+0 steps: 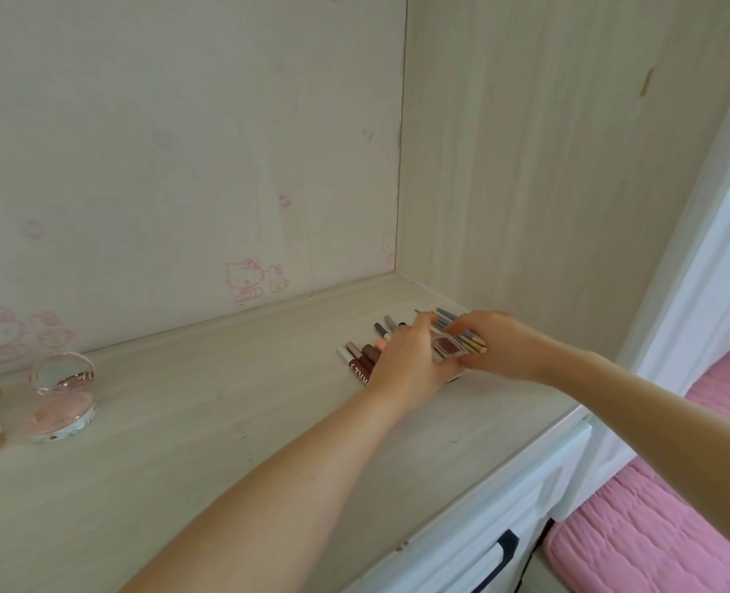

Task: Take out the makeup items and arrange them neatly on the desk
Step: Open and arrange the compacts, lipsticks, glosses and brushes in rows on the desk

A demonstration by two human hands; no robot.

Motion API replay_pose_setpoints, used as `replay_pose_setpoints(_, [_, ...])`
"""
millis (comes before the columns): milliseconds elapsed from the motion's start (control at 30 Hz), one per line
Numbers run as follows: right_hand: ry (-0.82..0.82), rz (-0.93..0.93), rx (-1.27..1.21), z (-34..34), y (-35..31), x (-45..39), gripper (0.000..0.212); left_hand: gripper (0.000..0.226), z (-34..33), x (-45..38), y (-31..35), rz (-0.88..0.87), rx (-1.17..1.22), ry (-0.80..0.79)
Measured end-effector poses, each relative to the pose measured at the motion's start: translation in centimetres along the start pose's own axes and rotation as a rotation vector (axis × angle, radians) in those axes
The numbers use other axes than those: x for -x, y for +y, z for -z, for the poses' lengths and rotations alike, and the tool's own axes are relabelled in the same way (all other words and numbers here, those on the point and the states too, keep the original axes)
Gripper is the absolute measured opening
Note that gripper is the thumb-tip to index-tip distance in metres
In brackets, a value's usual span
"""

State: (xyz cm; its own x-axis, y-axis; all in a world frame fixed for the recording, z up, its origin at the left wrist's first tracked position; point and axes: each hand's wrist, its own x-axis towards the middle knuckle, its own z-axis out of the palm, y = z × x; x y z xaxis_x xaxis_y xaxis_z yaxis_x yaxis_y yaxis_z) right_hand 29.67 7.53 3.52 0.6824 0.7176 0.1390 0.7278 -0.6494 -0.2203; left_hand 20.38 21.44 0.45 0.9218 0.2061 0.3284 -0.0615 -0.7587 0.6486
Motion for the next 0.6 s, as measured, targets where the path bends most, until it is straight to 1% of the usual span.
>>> replay_pose_setpoints(67, [0.051,0.038,-0.031,0.5,-0.9,0.2,0.042,0.069,1.3,0.6,-0.3,0.032,0.128,0.033])
replay_pose_setpoints(167, [0.077,0.098,-0.063,0.9,-2.8,0.3,0.042,0.071,3.6,1.9,-0.8,0.088,0.28,0.091])
replay_pose_setpoints(300, [0.108,0.165,-0.104,1.1,-6.4,0.5,0.037,0.061,6.8,3.8,-1.7,0.172,0.436,0.137])
replay_pose_setpoints(400, [0.132,0.206,-0.132,1.0,-9.7,0.5,0.043,0.051,9.6,5.9,-2.3,0.202,0.483,0.223])
replay_pose_setpoints(600, [0.121,0.309,-0.171,0.3,-16.9,0.7,0.039,0.037,15.5,10.9,-3.8,0.22,0.548,0.324])
